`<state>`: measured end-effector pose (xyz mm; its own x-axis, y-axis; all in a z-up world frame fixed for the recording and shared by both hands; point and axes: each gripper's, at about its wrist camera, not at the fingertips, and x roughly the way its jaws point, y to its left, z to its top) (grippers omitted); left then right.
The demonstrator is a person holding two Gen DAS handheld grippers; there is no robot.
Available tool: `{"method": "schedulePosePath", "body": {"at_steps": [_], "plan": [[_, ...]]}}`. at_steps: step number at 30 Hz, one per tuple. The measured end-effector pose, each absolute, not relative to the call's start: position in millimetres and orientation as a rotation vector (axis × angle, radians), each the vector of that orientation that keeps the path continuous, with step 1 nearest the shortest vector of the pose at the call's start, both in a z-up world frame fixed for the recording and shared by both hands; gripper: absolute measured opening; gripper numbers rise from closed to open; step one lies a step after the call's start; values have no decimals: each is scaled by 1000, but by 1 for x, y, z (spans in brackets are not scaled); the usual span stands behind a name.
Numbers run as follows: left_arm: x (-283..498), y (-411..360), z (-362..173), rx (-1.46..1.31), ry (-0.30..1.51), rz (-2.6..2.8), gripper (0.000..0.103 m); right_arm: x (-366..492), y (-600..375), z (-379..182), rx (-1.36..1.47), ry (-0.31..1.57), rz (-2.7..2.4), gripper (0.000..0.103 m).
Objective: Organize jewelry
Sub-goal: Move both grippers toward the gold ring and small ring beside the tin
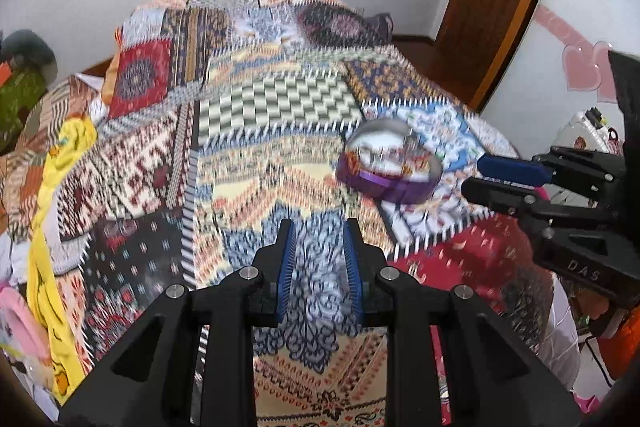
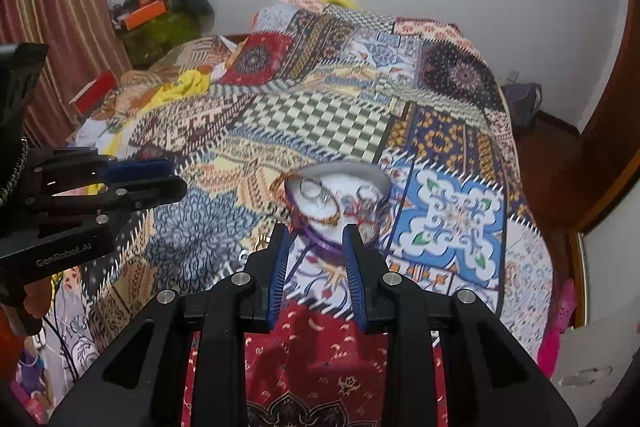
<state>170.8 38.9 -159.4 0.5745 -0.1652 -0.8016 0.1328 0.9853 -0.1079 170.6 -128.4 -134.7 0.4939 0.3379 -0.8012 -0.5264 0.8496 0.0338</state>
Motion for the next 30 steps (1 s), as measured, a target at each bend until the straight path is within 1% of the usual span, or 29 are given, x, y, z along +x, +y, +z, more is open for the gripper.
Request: {"method": "schedulePosePath", "body": {"at_steps": [4, 12, 23, 26, 27, 28, 30], "plan": [[170, 34, -181, -52, 1000, -197, 23, 167, -127, -147, -242, 944, 529, 25], [175, 18, -206, -64, 1046, -265, 23, 170, -120, -168, -251, 1009, 540, 25], [190, 7, -217, -71, 1029, -294, 23, 178, -127, -177, -222, 1041, 529, 25], [192, 6, -219, -54, 1016, -283, 17, 179, -127, -180, -227, 1051, 534, 25], [192, 6, -219, -51, 1013, -281, 14, 179, -126, -181, -229, 1053, 536, 25], [192, 6, -220, -51, 1013, -281, 8, 179, -125, -182, -232, 1056, 538, 25], [192, 7, -220, -56, 1012, -285, 8, 179, -124, -184, -233, 1060, 541, 25]]}}
